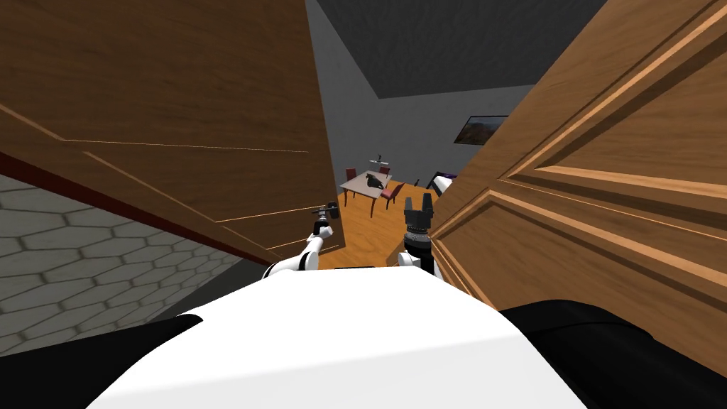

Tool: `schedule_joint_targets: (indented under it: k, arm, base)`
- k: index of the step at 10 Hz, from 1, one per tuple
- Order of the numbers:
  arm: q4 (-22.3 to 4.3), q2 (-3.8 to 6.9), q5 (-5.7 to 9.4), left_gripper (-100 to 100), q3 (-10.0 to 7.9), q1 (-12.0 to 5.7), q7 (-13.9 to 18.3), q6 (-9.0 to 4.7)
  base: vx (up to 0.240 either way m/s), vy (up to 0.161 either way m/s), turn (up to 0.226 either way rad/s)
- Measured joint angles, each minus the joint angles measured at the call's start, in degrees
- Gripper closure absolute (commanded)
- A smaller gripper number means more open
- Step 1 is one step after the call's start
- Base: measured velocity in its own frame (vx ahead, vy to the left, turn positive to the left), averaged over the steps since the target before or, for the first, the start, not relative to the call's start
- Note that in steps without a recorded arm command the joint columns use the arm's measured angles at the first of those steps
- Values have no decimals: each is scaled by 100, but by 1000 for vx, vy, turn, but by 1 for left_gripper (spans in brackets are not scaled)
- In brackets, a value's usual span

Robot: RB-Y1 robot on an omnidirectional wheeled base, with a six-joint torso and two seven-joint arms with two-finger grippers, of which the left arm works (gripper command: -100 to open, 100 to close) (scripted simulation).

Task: Push the door open

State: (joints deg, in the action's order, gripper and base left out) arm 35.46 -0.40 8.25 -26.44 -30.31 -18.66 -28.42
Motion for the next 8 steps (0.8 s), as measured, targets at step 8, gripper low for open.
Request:
schedule_joint_targets:
  k: [8]
  arm:
    - [-637, 193, 481, 100, -569, -388, -665, -598]
  base:
    - [103, 24, -40]
